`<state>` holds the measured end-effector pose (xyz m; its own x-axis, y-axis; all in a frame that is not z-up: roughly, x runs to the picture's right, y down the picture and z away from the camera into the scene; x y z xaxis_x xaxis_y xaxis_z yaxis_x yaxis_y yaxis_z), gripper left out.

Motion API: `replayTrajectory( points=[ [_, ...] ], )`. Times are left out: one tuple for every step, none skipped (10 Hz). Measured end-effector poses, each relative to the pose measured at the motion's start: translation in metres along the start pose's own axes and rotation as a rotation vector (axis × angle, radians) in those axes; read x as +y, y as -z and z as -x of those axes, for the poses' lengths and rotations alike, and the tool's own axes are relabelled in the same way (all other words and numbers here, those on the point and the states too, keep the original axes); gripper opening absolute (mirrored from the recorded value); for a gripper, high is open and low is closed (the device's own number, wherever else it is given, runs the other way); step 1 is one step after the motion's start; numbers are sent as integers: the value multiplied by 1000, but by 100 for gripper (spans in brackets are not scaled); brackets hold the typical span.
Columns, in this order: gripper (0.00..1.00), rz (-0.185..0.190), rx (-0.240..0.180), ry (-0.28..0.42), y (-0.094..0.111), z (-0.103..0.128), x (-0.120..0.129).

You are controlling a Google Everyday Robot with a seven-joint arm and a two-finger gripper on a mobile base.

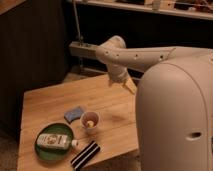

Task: Move the arm in a circular motion

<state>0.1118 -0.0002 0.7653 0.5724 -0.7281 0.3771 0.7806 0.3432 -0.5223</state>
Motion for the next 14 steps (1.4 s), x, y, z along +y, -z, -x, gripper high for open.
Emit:
replayTrajectory(
  points=[
    [80,11,-5,-27,-5,-5,20],
    [80,23,-19,-70,-10,-10,53],
    [80,28,-27,-90,-13,-12,73],
    [80,29,-44,-102,-13,-10,101],
    [80,27,-62,-101,-11,-4,125],
    [80,30,-80,-80,-6,10,161],
    [80,30,-93,-55,-2,23,180],
    [80,30,-102,-13,4,39,198],
    [80,25,-118,38,13,62,211],
    [80,25,-127,79,20,78,219],
    [80,20,-135,115,28,92,221],
    [80,4,-150,185,42,118,216],
    [80,-14,-163,233,53,137,208],
    [80,-31,-172,272,64,153,197]
  ],
)
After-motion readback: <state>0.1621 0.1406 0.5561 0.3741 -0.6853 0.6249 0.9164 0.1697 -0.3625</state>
